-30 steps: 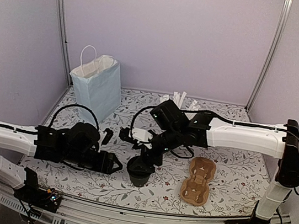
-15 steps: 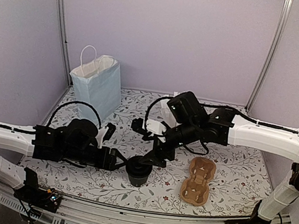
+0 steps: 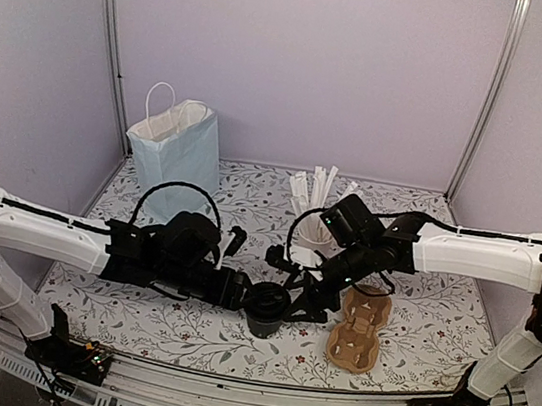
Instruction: Pack the takeout coffee
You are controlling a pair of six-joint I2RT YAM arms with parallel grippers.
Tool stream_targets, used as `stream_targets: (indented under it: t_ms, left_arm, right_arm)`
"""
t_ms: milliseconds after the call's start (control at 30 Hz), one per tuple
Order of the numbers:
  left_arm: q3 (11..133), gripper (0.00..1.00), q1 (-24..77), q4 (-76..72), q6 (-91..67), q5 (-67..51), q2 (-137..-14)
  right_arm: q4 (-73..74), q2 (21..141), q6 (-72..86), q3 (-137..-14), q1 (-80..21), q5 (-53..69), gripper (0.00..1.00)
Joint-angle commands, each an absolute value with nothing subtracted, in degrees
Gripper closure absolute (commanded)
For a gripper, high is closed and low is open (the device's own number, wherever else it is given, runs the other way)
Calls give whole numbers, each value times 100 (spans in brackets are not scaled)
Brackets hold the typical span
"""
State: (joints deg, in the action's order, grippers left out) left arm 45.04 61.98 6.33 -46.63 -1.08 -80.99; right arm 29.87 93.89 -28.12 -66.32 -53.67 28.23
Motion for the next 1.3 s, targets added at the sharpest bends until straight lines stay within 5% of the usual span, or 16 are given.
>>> stream_targets:
  t_ms: [0,567,833,967,1267]
  left_arm:
    - [4499,34,6059,968,-4401,-102,-8072]
    - [4361,28,6107,-45,-4049,-836,-7881]
    - [4086,35,6238,-191,-4159,-774,-8353]
    - [3909,38,6297,-352,-4215,-747,-8429]
    - [3515,43,6319,-788,-4091,-957,-8638]
  right_arm:
    - [3213,9456,-2947,-6582,-5426,3668,19]
    - [3089,8991,-2363,-6286,-4958,3777,17]
    - [2083,8774,-1204,-5192,-4825,4941,36]
    - [1509,9162,-443,-5145,-4626,5569,54]
    - [586,9688,571,-5198,-4483,6694,56]
